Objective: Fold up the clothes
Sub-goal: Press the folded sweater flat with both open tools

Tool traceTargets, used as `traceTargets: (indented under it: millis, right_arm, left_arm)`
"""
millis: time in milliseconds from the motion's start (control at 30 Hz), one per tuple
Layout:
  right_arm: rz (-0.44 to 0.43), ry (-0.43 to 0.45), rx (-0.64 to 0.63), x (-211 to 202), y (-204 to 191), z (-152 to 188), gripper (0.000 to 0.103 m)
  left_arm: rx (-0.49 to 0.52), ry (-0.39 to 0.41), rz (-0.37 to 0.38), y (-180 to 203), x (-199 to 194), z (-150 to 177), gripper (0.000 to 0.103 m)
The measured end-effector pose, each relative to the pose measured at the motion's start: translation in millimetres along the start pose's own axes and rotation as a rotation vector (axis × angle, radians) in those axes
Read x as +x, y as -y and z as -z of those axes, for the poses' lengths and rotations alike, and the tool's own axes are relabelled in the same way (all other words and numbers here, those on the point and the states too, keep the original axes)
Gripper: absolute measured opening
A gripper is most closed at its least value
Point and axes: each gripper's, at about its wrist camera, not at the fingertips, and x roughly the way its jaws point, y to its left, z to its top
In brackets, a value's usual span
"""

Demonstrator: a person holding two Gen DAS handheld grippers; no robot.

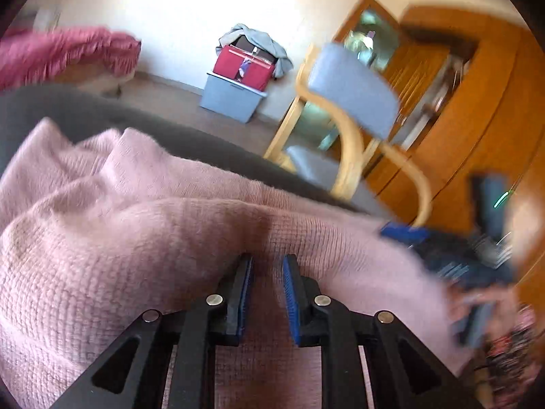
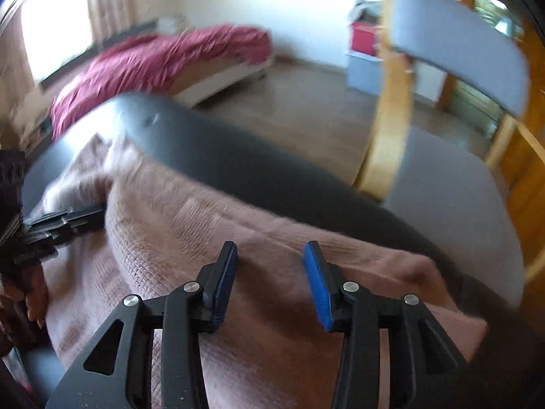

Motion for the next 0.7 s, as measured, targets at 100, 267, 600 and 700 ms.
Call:
traceTargets:
  millis: [100, 267, 600, 700]
  right_arm:
    - [-0.012, 0.013, 0.008, 1, 2, 9, 0.031]
    - [0.000, 0.068, 0.081, -11, 10, 10, 0.003]
    - [0.054, 0.088, 0.187, 10, 32, -3, 0.005]
    - [0.053, 0.185, 0.193, -16, 29, 3, 0.014]
  left_arm:
    - [-0.009, 0.013, 0.012, 0, 13, 6, 0.017]
    - [0.003, 0.020, 0.008, 4, 19, 11, 0.017]
    - [-0.009, 0.034, 0.024, 5, 28, 14, 0.017]
    - [-0.028, 0.059, 0.032, 6, 23, 12, 0.017]
